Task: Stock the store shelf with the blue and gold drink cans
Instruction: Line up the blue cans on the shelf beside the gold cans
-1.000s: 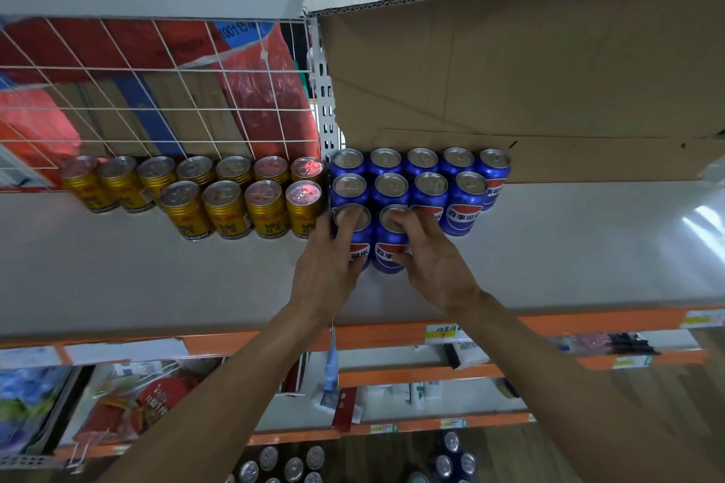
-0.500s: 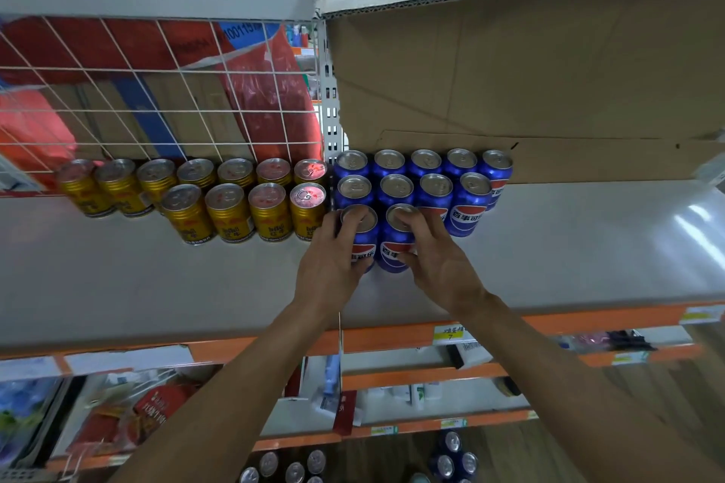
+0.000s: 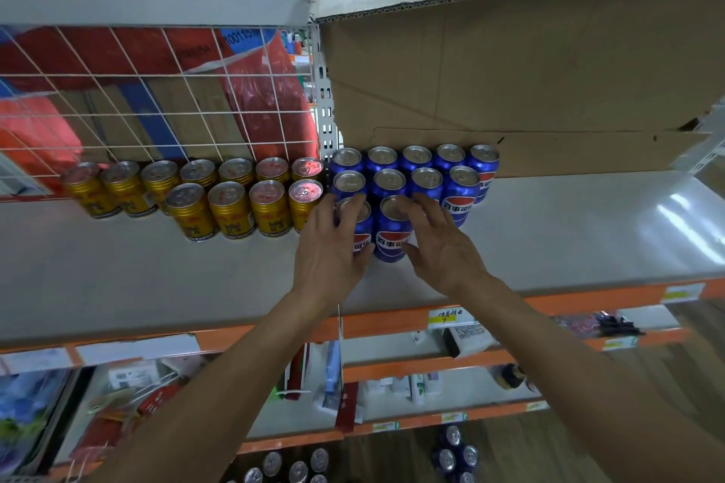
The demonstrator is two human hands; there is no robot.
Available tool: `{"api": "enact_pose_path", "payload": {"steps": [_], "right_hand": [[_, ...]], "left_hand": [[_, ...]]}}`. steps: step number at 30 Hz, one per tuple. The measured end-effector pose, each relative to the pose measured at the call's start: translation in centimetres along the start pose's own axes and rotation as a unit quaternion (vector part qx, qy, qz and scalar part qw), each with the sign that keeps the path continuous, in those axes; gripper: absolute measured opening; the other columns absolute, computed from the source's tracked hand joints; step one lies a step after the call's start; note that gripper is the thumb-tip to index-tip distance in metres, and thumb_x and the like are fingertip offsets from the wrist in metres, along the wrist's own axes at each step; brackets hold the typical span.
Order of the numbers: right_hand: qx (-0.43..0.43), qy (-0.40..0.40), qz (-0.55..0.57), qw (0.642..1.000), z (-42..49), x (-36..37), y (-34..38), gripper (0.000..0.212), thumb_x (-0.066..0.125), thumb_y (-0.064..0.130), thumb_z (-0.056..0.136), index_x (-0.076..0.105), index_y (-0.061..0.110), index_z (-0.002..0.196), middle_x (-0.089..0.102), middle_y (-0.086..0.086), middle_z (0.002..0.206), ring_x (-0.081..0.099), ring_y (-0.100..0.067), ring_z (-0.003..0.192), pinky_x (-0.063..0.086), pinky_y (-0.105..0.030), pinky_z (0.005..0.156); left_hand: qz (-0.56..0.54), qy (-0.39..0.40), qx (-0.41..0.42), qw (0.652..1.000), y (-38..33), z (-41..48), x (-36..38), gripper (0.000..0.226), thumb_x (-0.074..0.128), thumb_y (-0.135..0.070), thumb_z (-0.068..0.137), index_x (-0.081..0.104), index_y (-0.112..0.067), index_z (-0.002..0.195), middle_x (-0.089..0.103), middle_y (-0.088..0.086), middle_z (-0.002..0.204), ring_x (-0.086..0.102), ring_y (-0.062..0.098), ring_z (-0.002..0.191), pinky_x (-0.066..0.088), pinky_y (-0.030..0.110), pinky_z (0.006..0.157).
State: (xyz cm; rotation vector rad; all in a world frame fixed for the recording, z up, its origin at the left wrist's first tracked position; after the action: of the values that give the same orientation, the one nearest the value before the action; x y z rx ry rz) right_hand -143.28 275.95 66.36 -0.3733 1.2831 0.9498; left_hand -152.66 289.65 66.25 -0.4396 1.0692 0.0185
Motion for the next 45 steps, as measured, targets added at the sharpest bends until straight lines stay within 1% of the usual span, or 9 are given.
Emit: {"api": "enact_pose_path", "payload": {"steps": [7,12,23,27,31,34,37,42,45], "right_hand": [[-0.006,0.008,-0.022,1.0,-4.7,-3.1,-2.0,0.079,0.072,0.023,0.087,0.031,0.014,0.154,0.04,-0.007,0.155,0.044,-0.027,0.137,0.05,-0.042,0.099],[0.027,0.028,-0.021,0.999,-10.7,-3.9,-6.0,0.072,0.072,0.019,0.087,0.039,0.01,0.15,0.043,-0.011,0.153,0.044,-0.03,0.138,0.043,-0.042,0.107],[0.084,0.109,0.027,0.99,-29.6,-1.8,-17.8,0.067,0.069,0.028,0.091,0.04,0.008,0.148,0.045,-0.011,0.15,0.044,-0.031,0.137,0.044,-0.047,0.108],[0.094,0.149,0.053,0.983,-36.4,2.0,-21.2,0.069,0.08,0.018,0.077,0.052,0.002,0.138,0.057,-0.017,0.138,0.058,-0.038,0.123,0.051,-0.046,0.095],[0.086,0.104,0.061,0.989,-40.9,4.5,-22.9,0.059,0.076,0.024,0.068,0.056,0.008,0.121,0.064,-0.01,0.119,0.07,-0.03,0.095,0.055,-0.028,0.065],[0.129,0.102,0.11,0.98,-44.4,10.0,-25.1,0.065,0.081,0.012,0.068,0.044,0.015,0.121,0.066,-0.013,0.112,0.069,-0.036,0.089,0.058,-0.036,0.067],[0.184,0.164,0.11,0.963,-48.4,18.0,-27.6,0.082,0.091,0.017,0.06,0.045,0.014,0.128,0.068,-0.013,0.115,0.07,-0.036,0.091,0.058,-0.039,0.066],[0.241,0.26,0.089,0.931,-54.2,34.1,-31.4,0.077,0.066,0.041,0.089,0.031,0.015,0.153,0.043,-0.006,0.15,0.05,-0.029,0.13,0.042,-0.038,0.095],[0.259,0.268,0.095,0.923,-56.9,43.2,-33.3,0.077,0.067,0.039,0.09,0.03,0.012,0.153,0.04,-0.009,0.152,0.046,-0.031,0.132,0.04,-0.038,0.098]], "left_hand": [[0.039,0.0,0.09,0.995,-4.9,-3.7,-0.5,0.074,0.074,-0.032,0.085,0.041,-0.016,0.149,0.036,0.015,0.153,0.037,0.036,0.141,0.04,0.051,0.111],[0.002,0.027,0.121,0.992,-11.1,-6.6,1.9,0.06,0.067,-0.036,0.091,0.047,-0.016,0.143,0.041,0.009,0.15,0.039,0.03,0.137,0.038,0.044,0.112],[-0.07,0.181,0.047,0.98,-22.9,-21.0,14.7,0.056,0.06,-0.037,0.094,0.046,-0.018,0.145,0.045,0.004,0.151,0.041,0.027,0.139,0.035,0.041,0.115],[-0.054,0.254,0.012,0.966,-25.9,-27.8,19.6,0.06,0.062,-0.034,0.094,0.044,-0.016,0.148,0.041,0.007,0.156,0.033,0.026,0.145,0.024,0.036,0.119],[-0.059,0.273,0.033,0.96,-27.8,-32.5,23.6,0.063,0.078,-0.032,0.08,0.051,-0.014,0.134,0.061,0.008,0.131,0.048,0.022,0.12,0.033,0.029,0.102],[-0.029,0.305,0.018,0.952,-26.5,-36.0,28.6,0.065,0.078,-0.038,0.079,0.054,-0.015,0.135,0.065,0.005,0.126,0.062,0.021,0.11,0.048,0.031,0.093],[-0.057,0.335,-0.009,0.941,-23.8,-40.0,35.5,0.065,0.063,-0.037,0.089,0.039,-0.017,0.145,0.055,0.008,0.14,0.056,0.027,0.125,0.051,0.042,0.101],[-0.062,0.369,-0.027,0.927,-17.8,-45.6,48.9,0.069,0.072,-0.023,0.082,0.035,-0.017,0.14,0.061,0.014,0.123,0.064,0.036,0.103,0.057,0.047,0.081],[-0.071,0.377,-0.02,0.923,-13.5,-48.4,57.9,0.066,0.071,-0.016,0.083,0.044,-0.012,0.143,0.054,0.015,0.139,0.054,0.036,0.126,0.05,0.049,0.101]]}}
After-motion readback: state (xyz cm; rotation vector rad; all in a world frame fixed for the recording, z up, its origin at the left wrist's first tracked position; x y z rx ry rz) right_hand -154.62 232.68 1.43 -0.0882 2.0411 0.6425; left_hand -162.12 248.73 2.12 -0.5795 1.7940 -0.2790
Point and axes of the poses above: each hand's wrist, its own z-axis towards the middle knuckle, its own x-axis out of the palm, y = z × x, the point moved 8 cm from there along z, towards the middle knuckle
